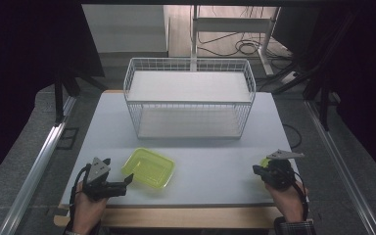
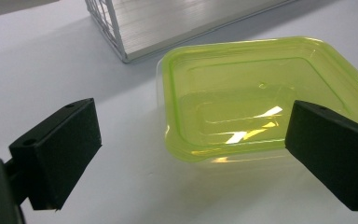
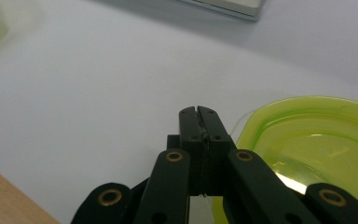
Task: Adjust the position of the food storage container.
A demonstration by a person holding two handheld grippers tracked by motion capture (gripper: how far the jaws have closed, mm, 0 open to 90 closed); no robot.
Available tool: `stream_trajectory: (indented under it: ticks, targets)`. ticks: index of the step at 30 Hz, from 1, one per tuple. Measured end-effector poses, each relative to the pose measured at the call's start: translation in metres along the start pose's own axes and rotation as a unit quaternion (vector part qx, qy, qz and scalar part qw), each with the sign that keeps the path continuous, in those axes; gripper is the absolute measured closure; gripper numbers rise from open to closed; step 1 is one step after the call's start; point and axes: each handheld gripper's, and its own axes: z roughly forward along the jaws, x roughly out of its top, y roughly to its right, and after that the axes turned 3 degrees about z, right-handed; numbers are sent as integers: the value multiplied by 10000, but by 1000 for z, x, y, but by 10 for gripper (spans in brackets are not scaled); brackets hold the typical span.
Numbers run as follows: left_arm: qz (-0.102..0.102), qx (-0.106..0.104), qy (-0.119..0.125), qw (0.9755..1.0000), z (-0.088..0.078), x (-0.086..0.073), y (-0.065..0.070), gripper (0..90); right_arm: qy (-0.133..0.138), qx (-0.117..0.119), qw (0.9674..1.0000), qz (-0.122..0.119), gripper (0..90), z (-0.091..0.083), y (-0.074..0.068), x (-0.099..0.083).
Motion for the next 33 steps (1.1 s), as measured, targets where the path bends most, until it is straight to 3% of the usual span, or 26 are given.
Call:
stream_trajectory:
  ticks: [3, 6, 9, 14, 15, 16, 17, 18, 20, 23, 25, 27, 30, 33]
  targets:
    - [-49, -42, -29, 10000, 0, 0, 0, 35, 20, -56, 10000, 28, 889, -1, 2, -1]
    - [-183, -44, -76, 9998, -2, 2, -2, 36, 120, 9, 9999, -109, 887, -2, -5, 1]
    - [-243, 159, -224, 9993, -6, 6, -5, 41, 160, 62, 9997, -187, 887, -2, -10, 1]
    - [-488, 151, -187, 9985, -14, 9, -21, 106, 250, 217, 9992, -246, 884, -1, -15, 1]
    - [-488, 139, -216, 9985, -14, 8, -25, 214, 302, 267, 9988, -274, 880, 0, -17, 1]
    - [-472, 168, -260, 9984, -14, 7, -29, 214, 302, 267, 9988, -274, 880, 0, -17, 1]
    - [-487, 163, -343, 9981, -11, 5, -36, 275, 308, 301, 9987, -280, 877, 0, -19, 1]
    - [-507, 135, -356, 9980, -10, 4, -38, 397, 326, 347, 9984, -301, 875, 1, -22, 2]
    - [-642, 95, -524, 9965, -2, 0, -50, 533, 335, 406, 9981, -328, 875, 2, -26, 2]
    - [-490, -18, -870, 9950, 12, -3, -59, 739, 330, 526, 9973, -398, 883, 6, -34, 3]
    - [-399, -241, -989, 9940, 21, -4, -62, 845, 310, 573, 9972, -358, 888, 9, -38, 4]
    - [-301, -382, -1147, 9922, 32, -3, -61, 899, 264, 643, 9970, -349, 890, 14, -46, 4]
    - [-35, -606, -1326, 9893, 45, -2, -54, 900, 210, 764, 9959, -428, 890, 18, -55, 4]
    - [15, -809, -1272, 9886, 49, 1, -49, 900, 159, 861, 9951, -458, 890, 21, -60, 5]
